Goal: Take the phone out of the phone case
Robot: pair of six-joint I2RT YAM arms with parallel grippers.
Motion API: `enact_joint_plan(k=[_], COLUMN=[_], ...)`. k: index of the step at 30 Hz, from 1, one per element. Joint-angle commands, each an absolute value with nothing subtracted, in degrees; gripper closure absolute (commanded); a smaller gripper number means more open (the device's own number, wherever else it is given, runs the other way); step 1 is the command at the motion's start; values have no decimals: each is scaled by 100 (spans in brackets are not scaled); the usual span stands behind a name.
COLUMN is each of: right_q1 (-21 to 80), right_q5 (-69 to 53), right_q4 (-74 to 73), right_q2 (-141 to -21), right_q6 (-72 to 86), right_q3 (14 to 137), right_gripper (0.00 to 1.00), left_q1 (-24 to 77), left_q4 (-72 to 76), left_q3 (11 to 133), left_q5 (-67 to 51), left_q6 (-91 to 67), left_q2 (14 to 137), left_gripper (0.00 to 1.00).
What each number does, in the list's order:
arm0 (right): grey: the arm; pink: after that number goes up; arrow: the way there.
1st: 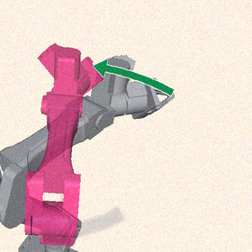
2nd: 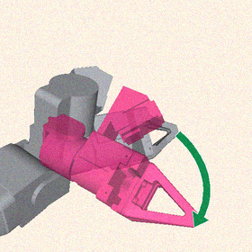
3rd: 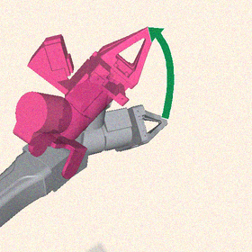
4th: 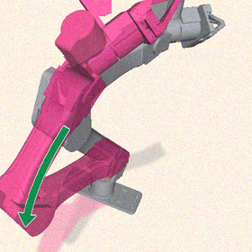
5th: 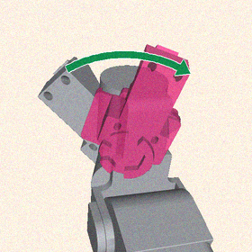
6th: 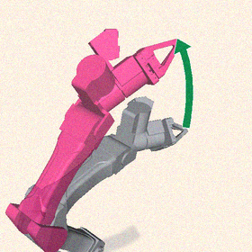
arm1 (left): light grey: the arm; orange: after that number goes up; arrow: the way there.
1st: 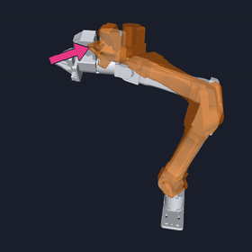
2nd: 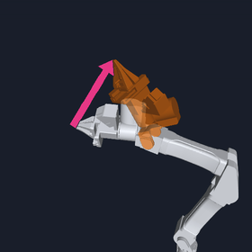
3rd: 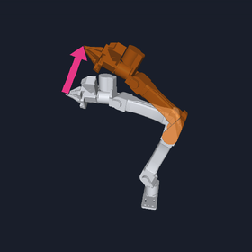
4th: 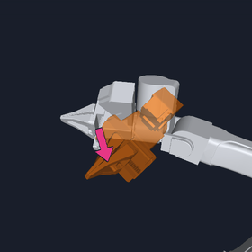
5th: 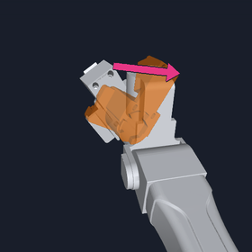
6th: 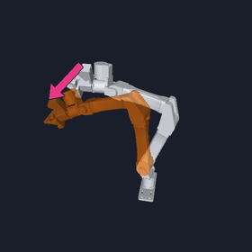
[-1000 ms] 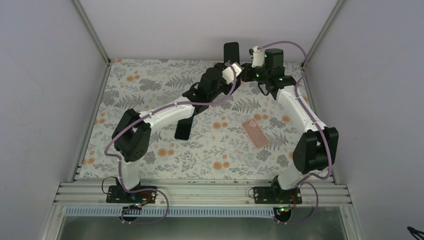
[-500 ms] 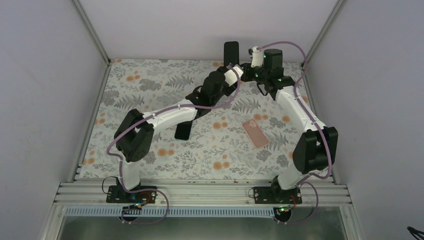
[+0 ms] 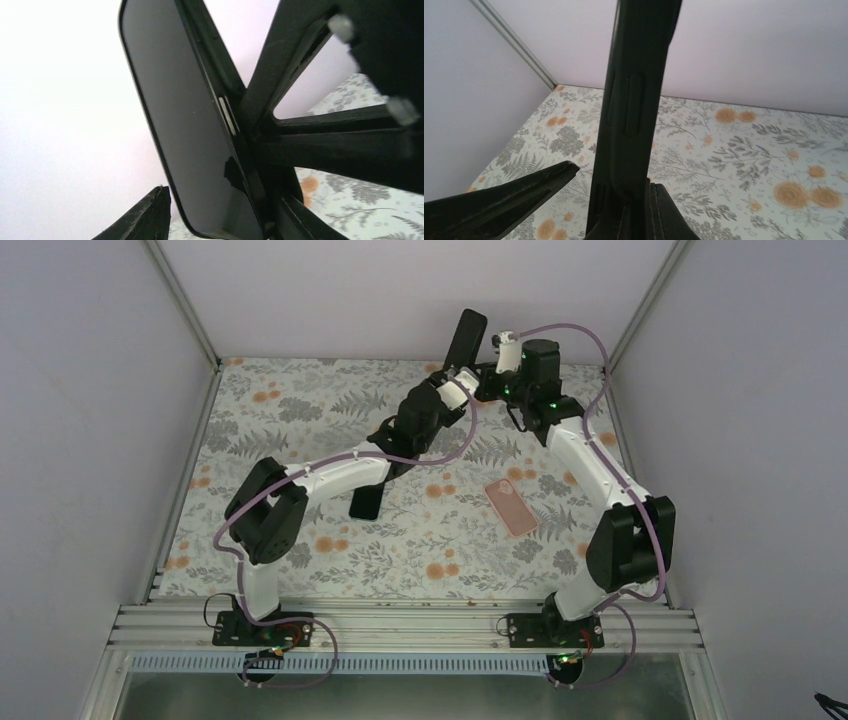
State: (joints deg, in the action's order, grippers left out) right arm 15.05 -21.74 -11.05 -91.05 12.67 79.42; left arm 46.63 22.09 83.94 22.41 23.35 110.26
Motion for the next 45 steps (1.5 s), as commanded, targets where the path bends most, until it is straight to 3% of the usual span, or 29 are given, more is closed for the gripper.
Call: enact_joint_plan(k=[1,13,17,18,20,24,35,45], right_q1=[1590,1706,1837,1851,1872,1881,1166,956], right_q5=[-2425,-2901,-2981,-2996,-3032,-3036,-2469,-306], right_q4=[-1273,-1260,-1232,-1235,-1236,-1245,-1333,-1836], right_q2=[-8806,-9192,-9185,-9194,-9206,-9266,-9374,-8949], right_q6=[1359,1556,1552,1543,1541,1506,929,-972], right_q3=[7891,7913,7885,7898,7902,7884,7786,7455], right_gripper=[97,97,97,97,97,97,97,97], left_q1=[3952,3799,3822,3823,3823,3823,3489,3052], left_q4=[3291,5063,4902,4810,4470,3794,3337,2470], left_q3=[8149,7863,8032,8077,8206,8468,8017,7026], left_q5=[3536,3893,3796,3773,3607,3266,2607,1468], left_q6=[2932,3904,3774,3720,3475,3092,2749,2845], left_q2=[10671,10805,10917,10943,10964,11007,10396,9553], left_gripper=[54,55,57,62,82,98,98,98])
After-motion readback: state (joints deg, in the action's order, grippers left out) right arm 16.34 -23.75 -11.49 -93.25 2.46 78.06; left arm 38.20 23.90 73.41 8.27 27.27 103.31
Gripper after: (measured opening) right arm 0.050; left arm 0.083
